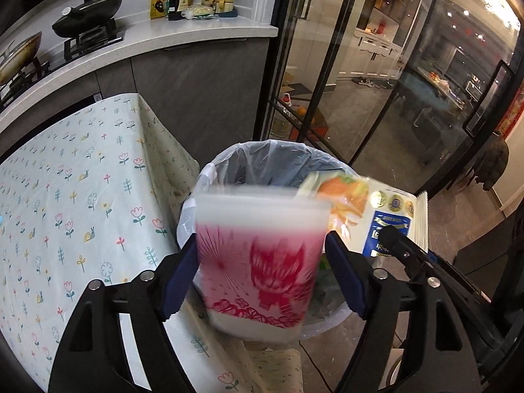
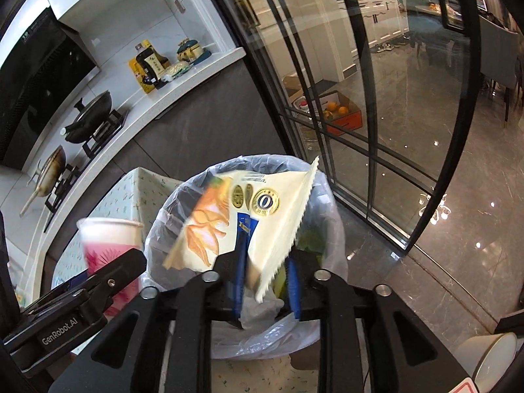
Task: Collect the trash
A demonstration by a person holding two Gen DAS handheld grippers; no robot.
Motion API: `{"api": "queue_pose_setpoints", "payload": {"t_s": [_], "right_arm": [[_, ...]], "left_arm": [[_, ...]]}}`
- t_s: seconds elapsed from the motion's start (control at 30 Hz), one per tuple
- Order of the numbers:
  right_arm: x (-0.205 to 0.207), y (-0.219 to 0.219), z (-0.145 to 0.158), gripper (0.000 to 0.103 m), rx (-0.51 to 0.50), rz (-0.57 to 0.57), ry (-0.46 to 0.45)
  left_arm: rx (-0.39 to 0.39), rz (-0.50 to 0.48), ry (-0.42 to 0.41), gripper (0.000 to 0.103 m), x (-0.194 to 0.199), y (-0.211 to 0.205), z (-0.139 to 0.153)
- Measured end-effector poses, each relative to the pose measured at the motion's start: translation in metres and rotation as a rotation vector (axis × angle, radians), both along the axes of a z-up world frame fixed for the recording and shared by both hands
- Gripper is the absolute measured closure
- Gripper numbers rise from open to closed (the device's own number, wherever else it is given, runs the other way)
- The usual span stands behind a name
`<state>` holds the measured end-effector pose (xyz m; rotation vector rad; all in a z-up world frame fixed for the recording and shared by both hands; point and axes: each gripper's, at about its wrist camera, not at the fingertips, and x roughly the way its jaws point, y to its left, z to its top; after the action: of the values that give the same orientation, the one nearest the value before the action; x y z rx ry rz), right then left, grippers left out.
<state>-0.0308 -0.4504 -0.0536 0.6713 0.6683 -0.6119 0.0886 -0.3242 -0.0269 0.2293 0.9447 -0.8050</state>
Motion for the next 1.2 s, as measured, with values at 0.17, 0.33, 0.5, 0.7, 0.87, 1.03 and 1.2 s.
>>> {"api": "queue_pose_setpoints", "payload": {"t_s": [0.17, 0.33, 0.5, 0.7, 0.87, 1.03, 1.2], "right_arm": [[0.008, 0.008, 0.005, 0.065, -0.022, 0.017, -0.008], [0.008, 0.012, 0.011, 0.062, -0.022, 0.018, -0.022], [0.009, 0.022, 0.018, 0.06, -0.03, 0.029, -0.028], [0.012, 0.036, 0.027, 0.059, -0.04, 0.05, -0.039], [0.018, 0.054, 0.032, 0.059, -0.048, 0.08, -0.044], [0.028, 0.076, 0.037, 0.058, -0.05, 0.117, -0.046], [0.041, 0.103, 0.041, 0.058, -0.059, 0.166, -0.043]], "left_arm": [[-0.006, 0.024, -0.005, 0.024, 0.005, 0.007, 0.002], [-0.019, 0.042, -0.009, 0.024, 0.007, 0.015, 0.006], [-0.027, 0.056, -0.012, 0.024, 0.007, 0.024, 0.01], [-0.037, 0.072, -0.026, 0.024, 0.007, 0.04, 0.018], [-0.05, 0.098, -0.031, 0.024, 0.012, 0.059, 0.025], [-0.06, 0.134, -0.04, 0.024, 0.019, 0.082, 0.032], [-0.073, 0.181, -0.04, 0.024, 0.03, 0.111, 0.037]]}}
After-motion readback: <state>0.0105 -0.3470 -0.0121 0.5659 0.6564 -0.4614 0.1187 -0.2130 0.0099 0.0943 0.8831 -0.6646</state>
